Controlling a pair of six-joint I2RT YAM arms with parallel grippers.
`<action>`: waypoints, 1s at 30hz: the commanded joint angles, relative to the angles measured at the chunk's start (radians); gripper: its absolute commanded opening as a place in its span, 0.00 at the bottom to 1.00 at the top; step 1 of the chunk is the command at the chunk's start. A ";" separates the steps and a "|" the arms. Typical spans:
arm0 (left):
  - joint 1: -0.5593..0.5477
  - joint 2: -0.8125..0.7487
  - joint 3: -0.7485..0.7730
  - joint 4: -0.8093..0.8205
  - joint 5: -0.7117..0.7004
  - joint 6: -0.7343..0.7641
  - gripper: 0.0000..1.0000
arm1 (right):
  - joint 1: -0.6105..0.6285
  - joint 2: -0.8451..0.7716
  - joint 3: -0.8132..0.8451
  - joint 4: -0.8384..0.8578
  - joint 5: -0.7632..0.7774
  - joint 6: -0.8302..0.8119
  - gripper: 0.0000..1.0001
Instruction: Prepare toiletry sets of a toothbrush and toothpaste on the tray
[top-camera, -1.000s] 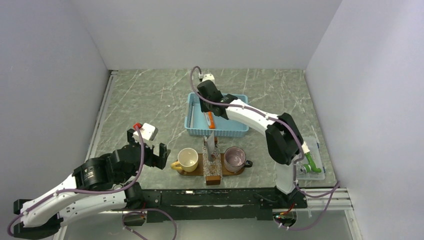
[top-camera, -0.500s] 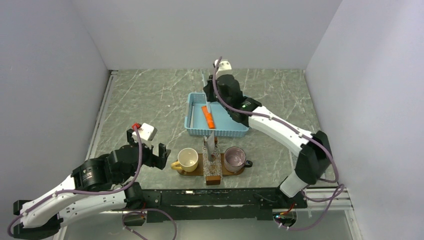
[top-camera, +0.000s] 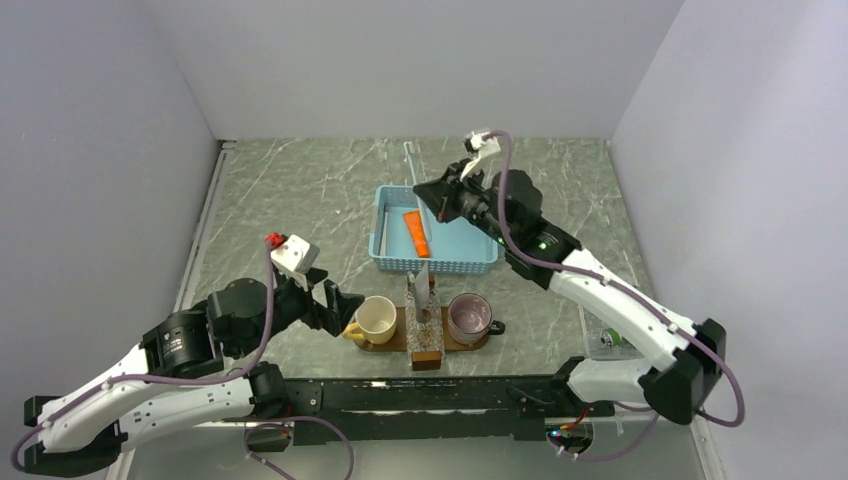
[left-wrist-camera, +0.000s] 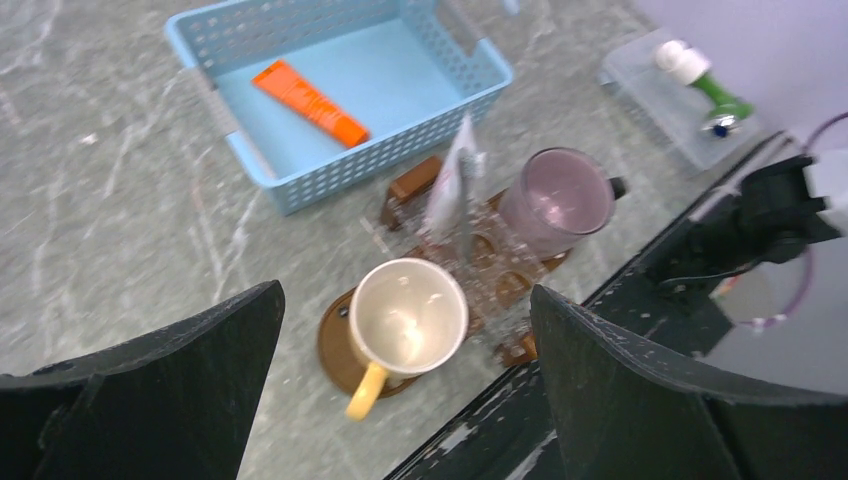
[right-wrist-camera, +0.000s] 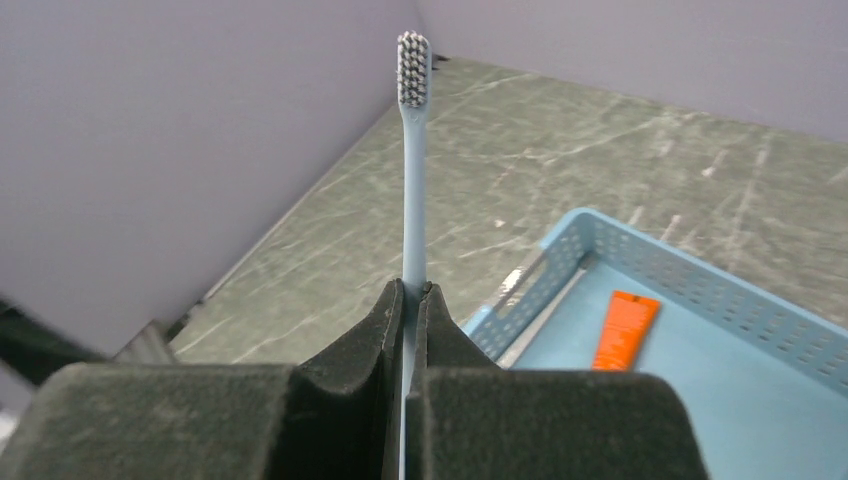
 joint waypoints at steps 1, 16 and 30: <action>0.005 0.027 0.042 0.153 0.136 -0.016 0.99 | 0.015 -0.118 -0.083 0.113 -0.166 0.068 0.00; 0.003 0.052 -0.031 0.420 0.394 -0.124 0.99 | 0.123 -0.345 -0.356 0.457 -0.313 0.293 0.00; 0.003 0.104 -0.110 0.649 0.571 -0.172 0.99 | 0.157 -0.271 -0.458 0.850 -0.387 0.548 0.00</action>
